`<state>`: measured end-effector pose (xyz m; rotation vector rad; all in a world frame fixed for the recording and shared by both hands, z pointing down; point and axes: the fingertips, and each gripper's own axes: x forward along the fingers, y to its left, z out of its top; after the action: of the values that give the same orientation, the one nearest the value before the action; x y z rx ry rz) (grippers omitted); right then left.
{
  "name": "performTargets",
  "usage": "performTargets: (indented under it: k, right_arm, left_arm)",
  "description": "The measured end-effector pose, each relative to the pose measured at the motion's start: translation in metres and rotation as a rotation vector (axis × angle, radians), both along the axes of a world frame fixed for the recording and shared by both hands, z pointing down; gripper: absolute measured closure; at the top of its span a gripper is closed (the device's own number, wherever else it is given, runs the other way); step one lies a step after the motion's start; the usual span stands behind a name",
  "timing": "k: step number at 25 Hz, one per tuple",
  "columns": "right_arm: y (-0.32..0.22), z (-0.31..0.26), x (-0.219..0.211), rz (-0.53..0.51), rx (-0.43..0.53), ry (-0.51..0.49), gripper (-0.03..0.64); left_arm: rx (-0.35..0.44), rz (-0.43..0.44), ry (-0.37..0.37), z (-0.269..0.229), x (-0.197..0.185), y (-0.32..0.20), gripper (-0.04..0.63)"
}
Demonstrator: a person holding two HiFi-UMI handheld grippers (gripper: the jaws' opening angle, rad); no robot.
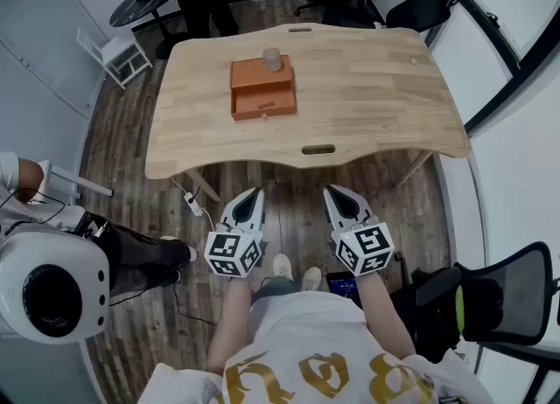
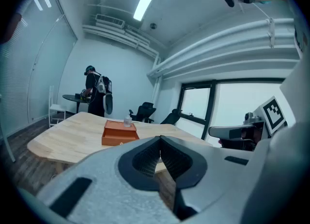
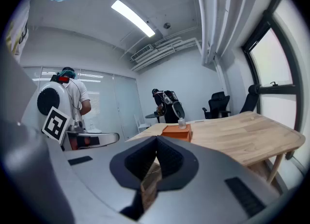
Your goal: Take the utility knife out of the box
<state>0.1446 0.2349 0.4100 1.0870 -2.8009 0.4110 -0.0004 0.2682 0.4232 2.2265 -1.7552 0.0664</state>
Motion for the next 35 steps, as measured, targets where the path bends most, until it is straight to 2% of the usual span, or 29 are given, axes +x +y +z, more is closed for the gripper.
performTargets:
  k: [10, 17, 21, 28, 35]
  right_arm:
    - [0.013, 0.001, -0.008, -0.031, -0.002, 0.009, 0.606]
    - [0.013, -0.001, -0.003, -0.033, -0.033, -0.039, 0.605]
    - [0.006, 0.002, -0.004, -0.036, -0.041, -0.040, 0.605]
    - [-0.043, 0.015, -0.017, -0.046, -0.043, -0.034, 0.606]
    - [-0.135, 0.026, -0.045, -0.038, -0.072, -0.004, 0.605]
  left_arm:
    - [0.023, -0.004, -0.006, -0.010, -0.003, 0.006, 0.584]
    - [0.045, -0.024, 0.001, -0.017, -0.003, 0.014, 0.584]
    - [0.029, -0.048, -0.003, -0.011, -0.011, 0.011, 0.584]
    - [0.085, -0.012, 0.027, -0.006, -0.019, -0.042, 0.586]
    - [0.078, 0.020, 0.056, 0.000, -0.047, -0.144, 0.586]
